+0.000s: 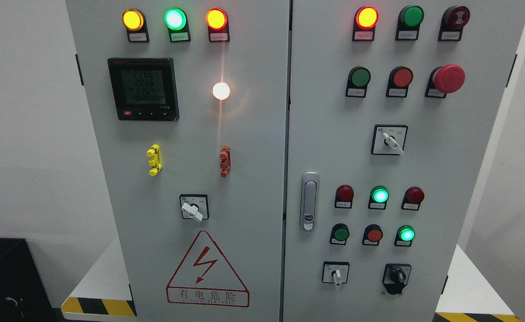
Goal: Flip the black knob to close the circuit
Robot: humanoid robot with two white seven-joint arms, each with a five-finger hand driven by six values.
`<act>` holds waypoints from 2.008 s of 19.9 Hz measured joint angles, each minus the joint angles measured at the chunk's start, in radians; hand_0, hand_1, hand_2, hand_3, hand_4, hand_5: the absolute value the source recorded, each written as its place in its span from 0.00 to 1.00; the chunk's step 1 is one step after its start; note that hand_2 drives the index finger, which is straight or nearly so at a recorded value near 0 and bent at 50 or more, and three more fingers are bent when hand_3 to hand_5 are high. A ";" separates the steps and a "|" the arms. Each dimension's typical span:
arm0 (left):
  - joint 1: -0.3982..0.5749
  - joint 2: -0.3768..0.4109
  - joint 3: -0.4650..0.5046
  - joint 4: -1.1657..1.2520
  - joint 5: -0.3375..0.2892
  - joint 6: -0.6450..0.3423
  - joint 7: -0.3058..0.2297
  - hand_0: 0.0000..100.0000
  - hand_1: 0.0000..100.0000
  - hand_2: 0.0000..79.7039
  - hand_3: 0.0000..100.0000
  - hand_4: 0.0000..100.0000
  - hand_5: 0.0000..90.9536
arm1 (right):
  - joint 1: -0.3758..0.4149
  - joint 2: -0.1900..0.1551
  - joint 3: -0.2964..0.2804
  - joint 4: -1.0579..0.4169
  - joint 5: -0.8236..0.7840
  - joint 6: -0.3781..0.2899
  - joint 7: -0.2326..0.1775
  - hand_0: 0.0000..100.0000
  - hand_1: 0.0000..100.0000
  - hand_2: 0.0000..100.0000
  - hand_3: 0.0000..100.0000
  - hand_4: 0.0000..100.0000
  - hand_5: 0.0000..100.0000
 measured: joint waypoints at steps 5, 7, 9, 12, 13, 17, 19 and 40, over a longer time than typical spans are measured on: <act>0.000 0.000 0.000 0.000 0.000 0.000 0.000 0.12 0.56 0.00 0.00 0.00 0.00 | 0.020 0.001 -0.013 -0.071 -0.024 -0.094 -0.002 0.00 0.08 0.09 0.22 0.14 0.00; 0.000 0.000 0.000 0.000 0.000 0.000 0.000 0.12 0.56 0.00 0.00 0.00 0.00 | 0.040 0.001 -0.014 -0.120 -0.028 -0.106 -0.026 0.00 0.08 0.16 0.31 0.23 0.00; 0.000 0.000 0.000 0.000 0.000 0.000 0.000 0.12 0.56 0.00 0.00 0.00 0.00 | 0.062 0.001 -0.006 -0.172 -0.031 -0.113 -0.071 0.00 0.08 0.22 0.37 0.30 0.04; 0.000 0.000 0.000 0.000 0.000 0.000 0.000 0.12 0.56 0.00 0.00 0.00 0.00 | 0.101 0.001 0.014 -0.263 -0.032 -0.117 -0.142 0.00 0.08 0.33 0.51 0.43 0.18; 0.000 0.000 0.000 0.000 0.000 0.000 0.000 0.12 0.56 0.00 0.00 0.00 0.00 | 0.114 0.000 0.025 -0.297 -0.032 -0.119 -0.167 0.00 0.08 0.34 0.52 0.44 0.19; 0.000 0.000 0.000 0.000 0.000 0.000 0.000 0.12 0.56 0.00 0.00 0.00 0.00 | 0.161 -0.002 0.065 -0.431 0.001 -0.120 -0.243 0.00 0.08 0.44 0.64 0.55 0.35; 0.000 0.000 0.000 0.000 0.000 0.000 0.000 0.12 0.56 0.00 0.00 0.00 0.00 | 0.179 -0.002 0.080 -0.499 0.036 -0.120 -0.267 0.00 0.09 0.48 0.68 0.59 0.40; 0.000 0.000 0.000 0.000 0.000 0.000 0.000 0.12 0.56 0.00 0.00 0.00 0.00 | 0.217 -0.006 0.054 -1.076 0.601 -0.047 -0.404 0.00 0.00 0.85 0.98 0.83 0.76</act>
